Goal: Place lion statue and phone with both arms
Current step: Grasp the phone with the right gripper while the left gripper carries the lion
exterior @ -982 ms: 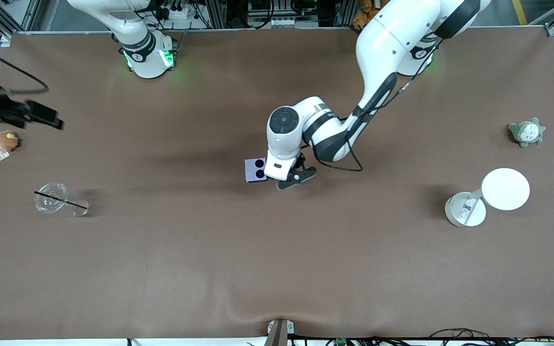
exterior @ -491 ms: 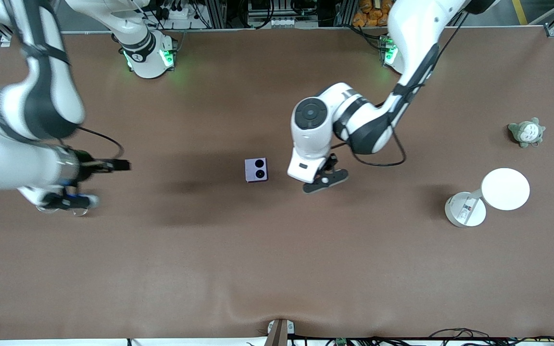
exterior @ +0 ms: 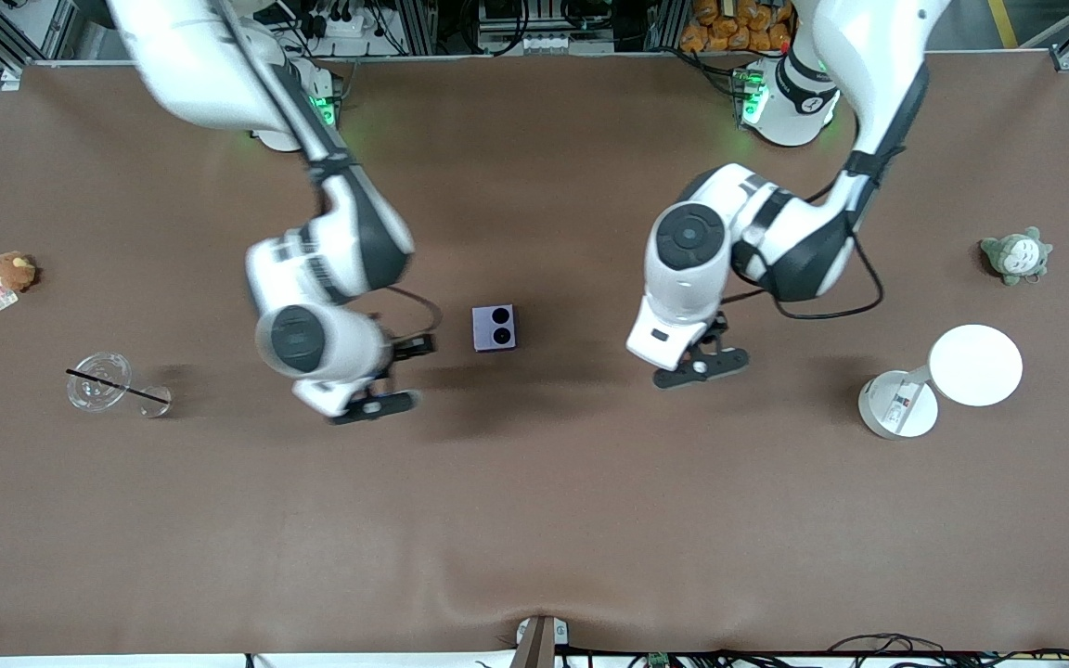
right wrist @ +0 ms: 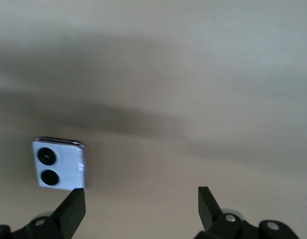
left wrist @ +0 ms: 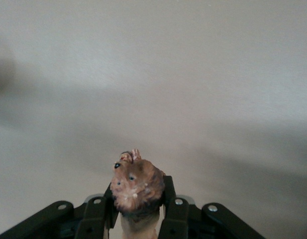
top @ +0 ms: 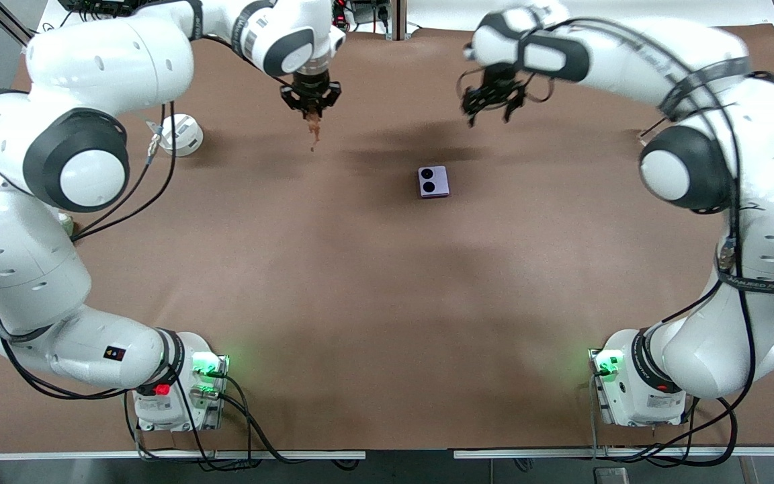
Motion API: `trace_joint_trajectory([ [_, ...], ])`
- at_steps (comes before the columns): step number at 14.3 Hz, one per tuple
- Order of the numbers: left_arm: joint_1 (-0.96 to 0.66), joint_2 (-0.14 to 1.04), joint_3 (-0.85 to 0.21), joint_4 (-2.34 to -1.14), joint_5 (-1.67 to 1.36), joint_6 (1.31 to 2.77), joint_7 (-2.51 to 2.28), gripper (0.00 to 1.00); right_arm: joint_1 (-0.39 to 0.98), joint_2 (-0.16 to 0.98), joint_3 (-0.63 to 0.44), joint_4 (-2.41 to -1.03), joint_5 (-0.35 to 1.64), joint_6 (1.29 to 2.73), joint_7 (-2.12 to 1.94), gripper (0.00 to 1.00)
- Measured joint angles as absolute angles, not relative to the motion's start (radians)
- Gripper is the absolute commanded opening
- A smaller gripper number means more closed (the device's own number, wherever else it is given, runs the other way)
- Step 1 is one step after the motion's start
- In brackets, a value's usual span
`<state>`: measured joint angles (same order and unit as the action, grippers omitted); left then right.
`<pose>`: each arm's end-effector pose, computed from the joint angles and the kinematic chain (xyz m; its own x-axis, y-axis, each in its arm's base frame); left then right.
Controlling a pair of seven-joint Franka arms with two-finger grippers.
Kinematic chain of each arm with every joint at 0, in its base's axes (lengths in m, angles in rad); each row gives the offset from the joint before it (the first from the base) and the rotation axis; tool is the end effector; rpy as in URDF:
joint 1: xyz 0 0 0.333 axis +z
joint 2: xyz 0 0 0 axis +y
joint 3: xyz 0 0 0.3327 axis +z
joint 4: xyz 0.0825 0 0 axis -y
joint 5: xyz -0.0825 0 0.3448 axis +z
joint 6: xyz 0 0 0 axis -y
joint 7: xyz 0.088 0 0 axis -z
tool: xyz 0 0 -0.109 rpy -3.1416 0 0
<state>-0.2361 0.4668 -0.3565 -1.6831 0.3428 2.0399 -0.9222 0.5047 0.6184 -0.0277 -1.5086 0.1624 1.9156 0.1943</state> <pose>0.5513 -0.3133 0.3708 0.9809 0.1857 0.0579 0.1923 -0.9704 -0.1462 0.5795 0.3163 0.3200 0.9483 0.2165 -0.2320 0.2036 -0.9759 -0.0781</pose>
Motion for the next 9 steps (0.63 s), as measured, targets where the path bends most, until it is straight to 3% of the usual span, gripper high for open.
trace_joint_trajectory([
  [9,-0.059,0.465,-0.355,-1.740,0.343,2.039,-0.643,0.00,0.639,0.674,-0.030,-1.557,0.162,2.078,0.405,1.00],
])
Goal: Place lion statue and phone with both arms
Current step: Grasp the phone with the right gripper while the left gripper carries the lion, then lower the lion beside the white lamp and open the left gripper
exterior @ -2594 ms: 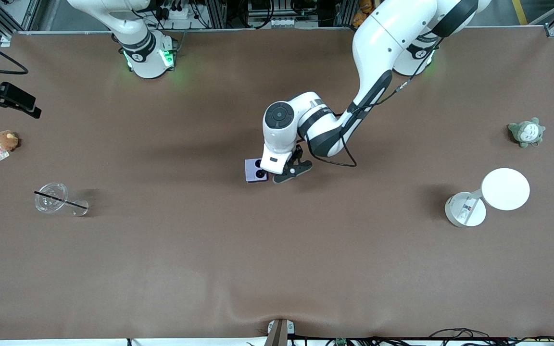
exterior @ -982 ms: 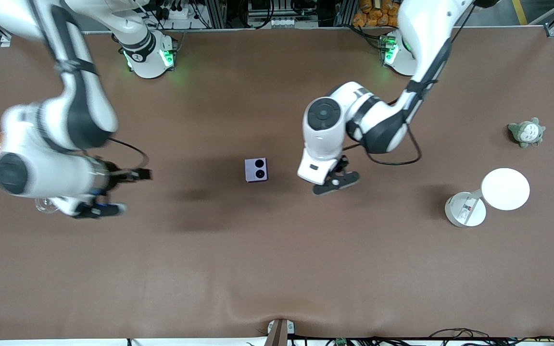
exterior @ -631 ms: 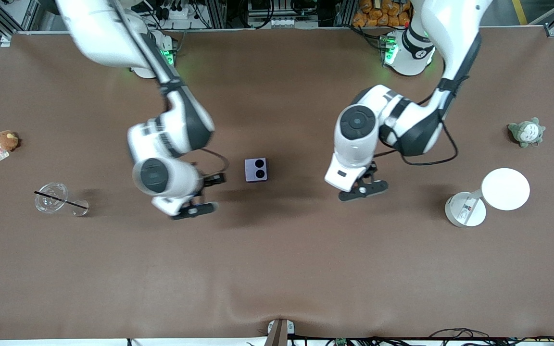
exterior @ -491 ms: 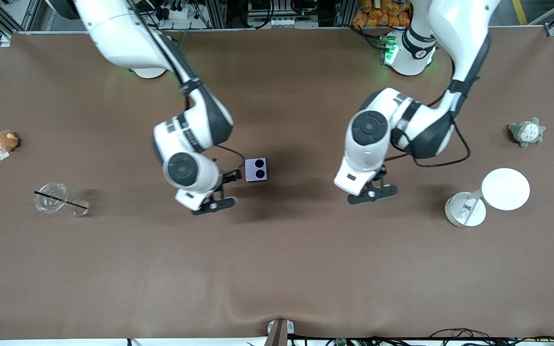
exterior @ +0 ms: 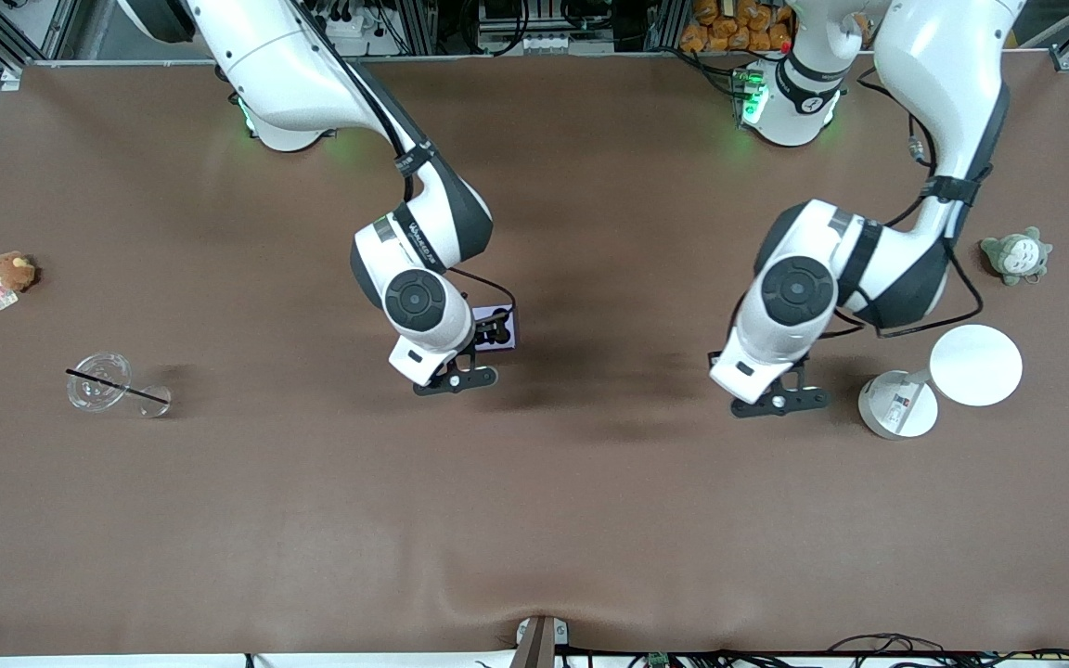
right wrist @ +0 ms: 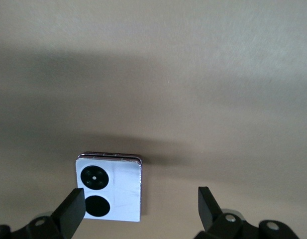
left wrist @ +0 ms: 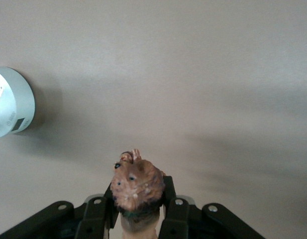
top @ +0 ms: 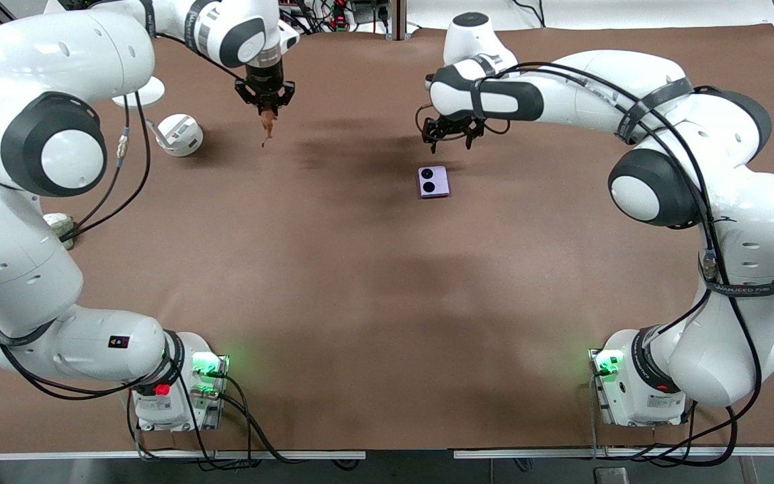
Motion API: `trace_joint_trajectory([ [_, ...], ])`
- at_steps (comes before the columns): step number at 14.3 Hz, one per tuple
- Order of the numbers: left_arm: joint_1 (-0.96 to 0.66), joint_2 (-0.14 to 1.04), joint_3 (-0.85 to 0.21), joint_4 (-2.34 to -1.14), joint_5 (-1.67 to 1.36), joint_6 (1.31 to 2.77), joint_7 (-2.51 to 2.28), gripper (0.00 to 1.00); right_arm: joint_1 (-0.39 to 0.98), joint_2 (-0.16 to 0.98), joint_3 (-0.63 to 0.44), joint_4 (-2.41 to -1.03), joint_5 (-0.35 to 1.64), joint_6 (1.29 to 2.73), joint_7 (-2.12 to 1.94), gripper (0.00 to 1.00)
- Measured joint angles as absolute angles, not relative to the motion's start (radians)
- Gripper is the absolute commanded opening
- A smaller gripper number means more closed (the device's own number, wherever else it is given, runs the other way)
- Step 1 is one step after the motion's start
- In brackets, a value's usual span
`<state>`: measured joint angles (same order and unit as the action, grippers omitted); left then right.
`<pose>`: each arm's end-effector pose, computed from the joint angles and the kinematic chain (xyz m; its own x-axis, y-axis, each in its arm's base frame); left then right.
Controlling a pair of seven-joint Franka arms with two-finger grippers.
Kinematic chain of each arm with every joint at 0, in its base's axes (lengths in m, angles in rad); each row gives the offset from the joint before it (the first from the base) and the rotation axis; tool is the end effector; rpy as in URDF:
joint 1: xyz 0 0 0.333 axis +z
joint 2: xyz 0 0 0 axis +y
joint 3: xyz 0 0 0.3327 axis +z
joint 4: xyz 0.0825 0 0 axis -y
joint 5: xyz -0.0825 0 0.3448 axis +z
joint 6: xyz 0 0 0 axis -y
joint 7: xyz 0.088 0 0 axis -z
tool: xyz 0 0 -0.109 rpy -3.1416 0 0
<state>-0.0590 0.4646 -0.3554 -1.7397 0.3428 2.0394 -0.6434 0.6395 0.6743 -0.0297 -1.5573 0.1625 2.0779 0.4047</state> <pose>0.5842 -0.2091 0.3491 0.9962 0.0807 -0.0327 0.0735 -0.9806 -0.1815 0.5390 0.3909 0.2742 0.9748 0.1215 -0.1869 0.1162 -0.9925 -0.0390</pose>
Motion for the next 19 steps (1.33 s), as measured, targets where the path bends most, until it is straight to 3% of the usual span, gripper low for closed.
trace_joint_trajectory([
  [10,0.102,0.488,-0.352,-1.857,0.343,2.211,-0.458,0.00,0.701,0.726,-0.030,-1.564,0.163,2.109,0.503,1.00],
  [19,0.210,0.544,-0.351,-1.871,0.346,2.297,-0.305,0.00,0.717,0.746,-0.030,-1.564,0.163,2.121,0.503,1.00],
])
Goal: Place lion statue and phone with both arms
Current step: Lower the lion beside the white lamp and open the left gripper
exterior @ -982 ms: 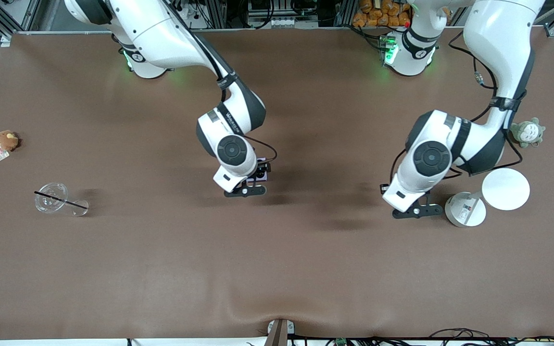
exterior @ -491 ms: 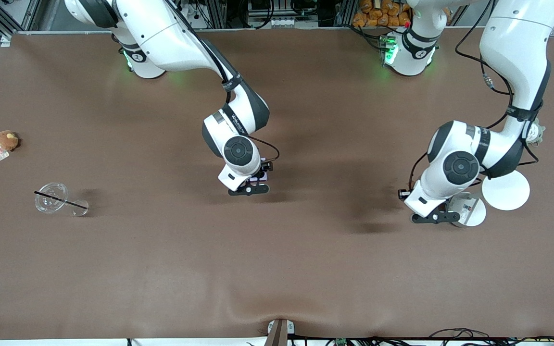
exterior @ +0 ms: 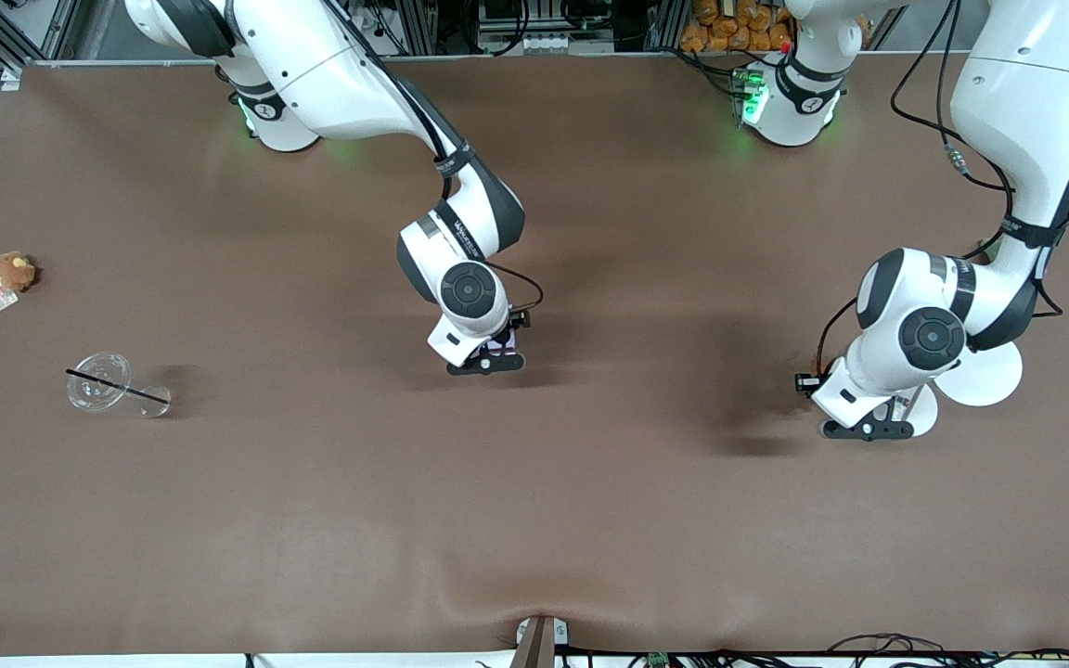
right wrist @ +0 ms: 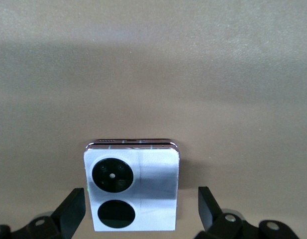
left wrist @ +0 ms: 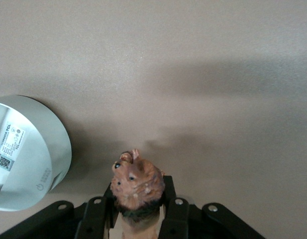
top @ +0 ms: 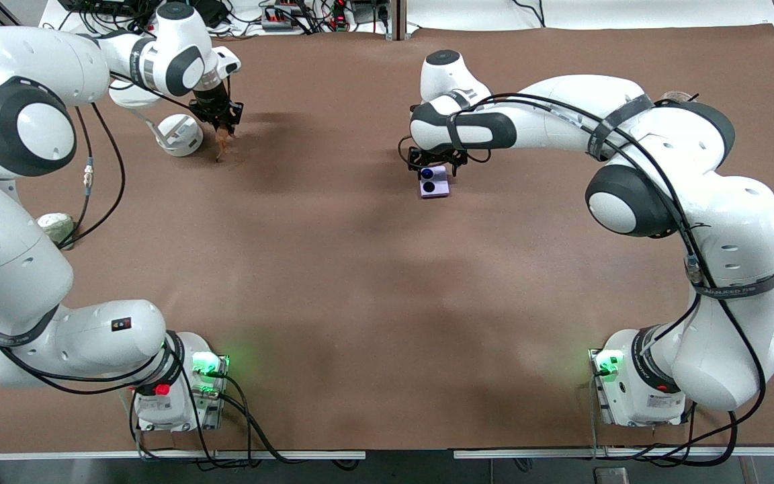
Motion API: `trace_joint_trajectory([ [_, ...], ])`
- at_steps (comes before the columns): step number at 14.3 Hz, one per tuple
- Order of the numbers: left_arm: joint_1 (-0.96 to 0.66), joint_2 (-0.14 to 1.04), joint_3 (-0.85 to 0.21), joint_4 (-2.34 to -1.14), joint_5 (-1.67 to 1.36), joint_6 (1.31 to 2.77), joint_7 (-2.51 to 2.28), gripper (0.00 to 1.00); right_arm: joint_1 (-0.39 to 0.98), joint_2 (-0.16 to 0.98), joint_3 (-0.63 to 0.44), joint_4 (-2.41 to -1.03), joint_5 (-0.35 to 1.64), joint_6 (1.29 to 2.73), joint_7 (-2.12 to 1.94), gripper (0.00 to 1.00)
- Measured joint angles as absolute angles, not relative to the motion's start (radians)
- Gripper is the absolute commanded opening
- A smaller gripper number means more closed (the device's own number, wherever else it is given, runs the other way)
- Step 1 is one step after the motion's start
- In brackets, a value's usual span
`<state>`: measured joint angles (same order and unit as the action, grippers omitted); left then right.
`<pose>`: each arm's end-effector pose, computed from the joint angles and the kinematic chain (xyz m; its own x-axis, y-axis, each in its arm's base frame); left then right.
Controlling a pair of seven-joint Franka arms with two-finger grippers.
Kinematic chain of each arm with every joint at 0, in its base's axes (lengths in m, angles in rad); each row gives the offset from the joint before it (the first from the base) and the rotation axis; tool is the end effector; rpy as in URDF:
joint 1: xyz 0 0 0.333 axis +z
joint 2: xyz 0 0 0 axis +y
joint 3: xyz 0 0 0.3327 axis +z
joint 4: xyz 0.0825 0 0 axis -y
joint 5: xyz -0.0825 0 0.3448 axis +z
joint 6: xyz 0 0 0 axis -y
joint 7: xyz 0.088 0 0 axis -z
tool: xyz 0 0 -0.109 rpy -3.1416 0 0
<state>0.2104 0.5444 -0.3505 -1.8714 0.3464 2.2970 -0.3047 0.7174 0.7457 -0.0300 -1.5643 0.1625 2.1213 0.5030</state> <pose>0.6079 -0.0599 0.2703 0.9979 -0.0342 -0.0544 -0.0385 -0.9959 -0.0813 0.5057 0.4290 0.2270 0.9725 0.0895 -0.2150 0.0927 -0.9957 0.0048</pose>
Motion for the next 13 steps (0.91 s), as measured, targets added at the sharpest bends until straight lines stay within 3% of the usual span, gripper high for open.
trace_joint_trajectory([
  [9,0.244,0.596,-0.347,-1.871,0.446,2.353,-0.303,0.00,0.722,0.757,-0.030,-1.576,0.163,2.161,0.503,1.00],
  [10,0.244,0.602,-0.348,-1.869,0.446,2.357,-0.303,0.14,0.723,0.759,-0.030,-1.577,0.163,2.161,0.503,1.00],
  [12,0.244,0.602,-0.349,-1.865,0.447,2.357,-0.303,0.65,0.728,0.763,-0.030,-1.581,0.163,2.170,0.503,1.00],
  [13,0.243,0.602,-0.350,-1.863,0.447,2.357,-0.303,1.00,0.731,0.765,-0.030,-1.584,0.163,2.181,0.503,1.00],
])
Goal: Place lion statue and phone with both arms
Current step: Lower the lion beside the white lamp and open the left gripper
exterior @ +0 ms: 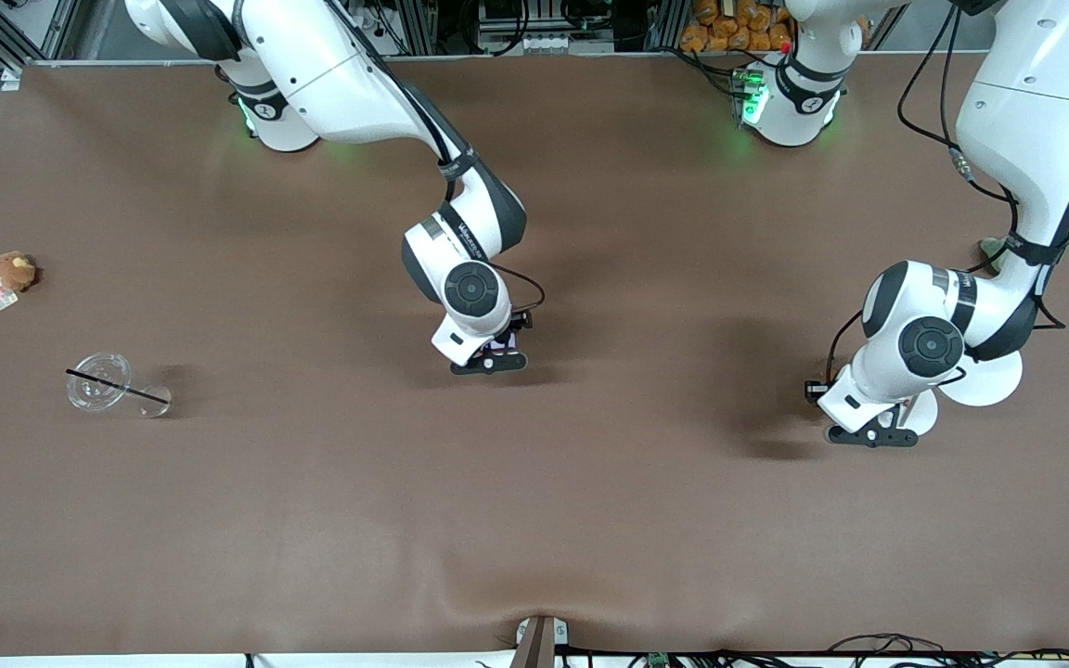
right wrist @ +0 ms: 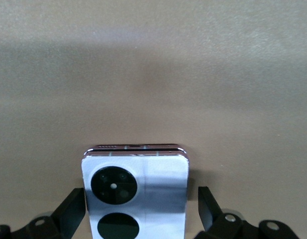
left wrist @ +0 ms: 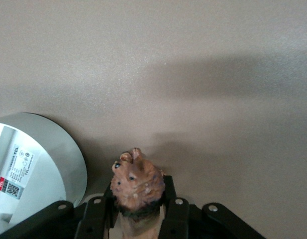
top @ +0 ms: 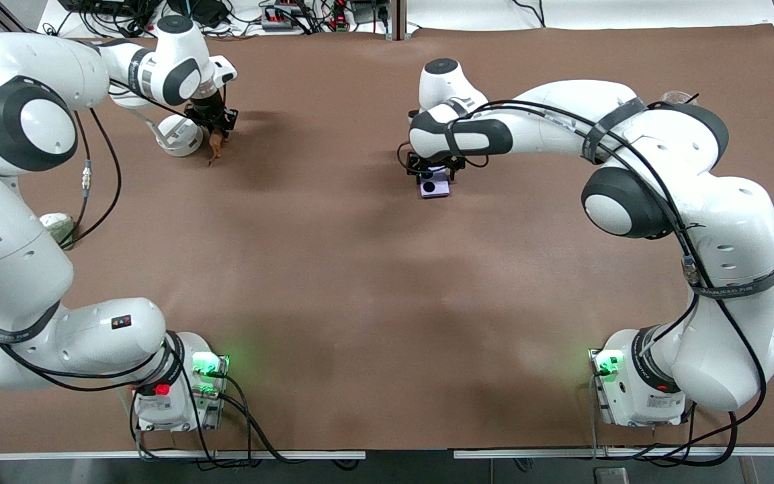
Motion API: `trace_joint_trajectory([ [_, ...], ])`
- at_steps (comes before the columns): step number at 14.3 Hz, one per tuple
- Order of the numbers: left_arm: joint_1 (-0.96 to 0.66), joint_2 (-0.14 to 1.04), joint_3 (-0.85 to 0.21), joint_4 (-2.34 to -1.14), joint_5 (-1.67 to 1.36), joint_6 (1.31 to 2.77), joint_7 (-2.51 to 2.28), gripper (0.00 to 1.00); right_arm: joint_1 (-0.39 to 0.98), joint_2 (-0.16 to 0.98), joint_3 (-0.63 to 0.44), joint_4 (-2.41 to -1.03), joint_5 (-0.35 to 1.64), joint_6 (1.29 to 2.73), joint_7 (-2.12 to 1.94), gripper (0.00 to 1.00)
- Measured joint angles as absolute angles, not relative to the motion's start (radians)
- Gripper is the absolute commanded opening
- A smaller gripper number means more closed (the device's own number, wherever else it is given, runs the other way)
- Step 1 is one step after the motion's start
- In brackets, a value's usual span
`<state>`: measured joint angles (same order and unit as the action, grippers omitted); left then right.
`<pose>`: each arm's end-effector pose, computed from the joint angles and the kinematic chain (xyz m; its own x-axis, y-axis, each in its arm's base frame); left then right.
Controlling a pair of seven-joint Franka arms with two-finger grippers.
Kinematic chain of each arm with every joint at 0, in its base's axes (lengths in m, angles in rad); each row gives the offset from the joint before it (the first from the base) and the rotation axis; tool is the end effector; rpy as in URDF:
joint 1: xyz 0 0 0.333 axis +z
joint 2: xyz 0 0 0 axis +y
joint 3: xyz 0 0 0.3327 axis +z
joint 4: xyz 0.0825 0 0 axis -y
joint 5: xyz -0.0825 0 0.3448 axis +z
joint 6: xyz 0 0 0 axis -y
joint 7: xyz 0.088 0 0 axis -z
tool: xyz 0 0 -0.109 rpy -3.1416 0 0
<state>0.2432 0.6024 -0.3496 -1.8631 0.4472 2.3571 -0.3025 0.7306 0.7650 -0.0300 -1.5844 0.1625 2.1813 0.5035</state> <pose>0.6150 -0.0410 0.2443 0.9965 -0.0785 -0.0302 -0.0815 -0.9901 -0.1141 0.5002 0.4340 0.2107 0.9760 0.0973 -0.1950 0.0991 -0.9951 -0.0007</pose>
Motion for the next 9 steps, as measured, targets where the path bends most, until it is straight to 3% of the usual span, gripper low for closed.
trace_joint_trajectory([
  [5,0.243,0.602,-0.351,-1.847,0.447,2.357,-0.302,1.00,0.733,0.768,-0.030,-1.607,0.163,2.223,0.504,1.00],
  [6,0.243,0.599,-0.354,-1.840,0.447,2.353,-0.303,1.00,0.733,0.768,-0.030,-1.607,0.163,2.224,0.504,0.61],
  [7,0.243,0.593,-0.358,-1.834,0.447,2.343,-0.303,1.00,0.734,0.768,-0.030,-1.607,0.163,2.224,0.504,0.36],
  [9,0.242,0.564,-0.367,-1.828,0.447,2.305,-0.303,1.00,0.735,0.760,-0.030,-1.607,0.163,2.230,0.504,0.10],
])
